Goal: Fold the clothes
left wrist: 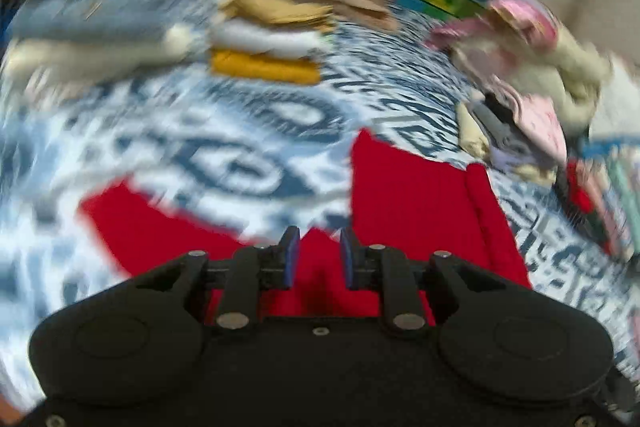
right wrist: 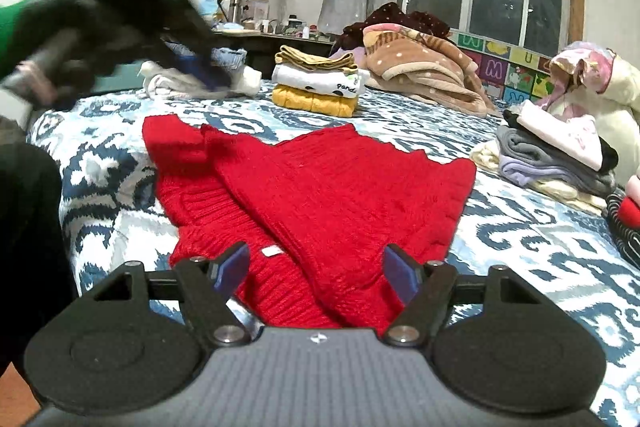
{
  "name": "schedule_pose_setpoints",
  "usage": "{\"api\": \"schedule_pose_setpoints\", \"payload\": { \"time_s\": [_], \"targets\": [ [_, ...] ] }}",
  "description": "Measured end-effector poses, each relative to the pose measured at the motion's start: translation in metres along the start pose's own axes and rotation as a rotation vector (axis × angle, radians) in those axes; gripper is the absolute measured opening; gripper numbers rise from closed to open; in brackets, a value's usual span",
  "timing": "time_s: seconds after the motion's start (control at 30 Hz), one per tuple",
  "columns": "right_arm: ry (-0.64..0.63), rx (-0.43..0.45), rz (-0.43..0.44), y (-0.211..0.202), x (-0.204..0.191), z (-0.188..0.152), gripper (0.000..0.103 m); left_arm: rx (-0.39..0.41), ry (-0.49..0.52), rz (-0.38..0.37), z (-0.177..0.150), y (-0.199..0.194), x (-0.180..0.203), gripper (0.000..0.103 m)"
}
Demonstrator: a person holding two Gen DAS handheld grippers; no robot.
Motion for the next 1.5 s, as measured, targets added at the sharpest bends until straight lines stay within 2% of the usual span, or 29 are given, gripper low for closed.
{"api": "schedule_pose_setpoints", "payload": {
  "time_s": [0.13,0.37,0.6,0.73,0.9,1.1,1.17,1.23,1.5],
  "targets": [
    [-0.025,-0.040,-0.002,0.007,-0.007,-0.006,0.071,-0.076,-0.159,-0.071,-0.016,0.006,-0.022,0.019],
    [-0.022,-0.047,-0.022,0.004,-0.006,-0.012,0.072,-0.135,-0.254,-0.154,-0.034,0.029,-0.012,0.019],
    [-0.018,-0.045,-0.016,0.001,-0.002,-0.014,0.072,-0.123,-0.216,-0.117,-0.036,0.049,0.001,0.019],
    [-0.002,-0.034,-0.014,0.001,0.002,-0.013,0.071,-0.089,-0.164,-0.106,-0.032,0.048,0.009,0.007],
    [0.010,-0.014,-0.008,0.001,0.007,-0.012,0.071,-0.030,-0.125,-0.125,-0.013,0.030,0.028,0.005],
    [0.030,0.010,-0.001,-0.003,0.012,-0.010,0.070,0.020,-0.122,-0.210,0.019,0.015,0.076,0.005],
    [0.044,0.026,0.009,-0.006,0.014,-0.008,0.064,0.028,-0.117,-0.229,0.027,0.015,0.095,0.005],
    [0.060,0.035,0.017,-0.008,0.017,-0.008,0.058,0.022,-0.111,-0.242,0.032,0.021,0.114,0.005],
    [0.083,0.034,0.026,-0.012,0.020,-0.012,0.054,-0.026,-0.121,-0.260,0.044,0.061,0.177,0.004]
  ]
}}
Point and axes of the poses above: each gripper's, at about its wrist camera, not at the fingertips, and y roughly the way its jaws point, x to its right, z to its top, the point moved 5 cm from there along y, roughly the way its jaws point, and after that the axes turned 13 degrees about z, right-handed, at the moved point
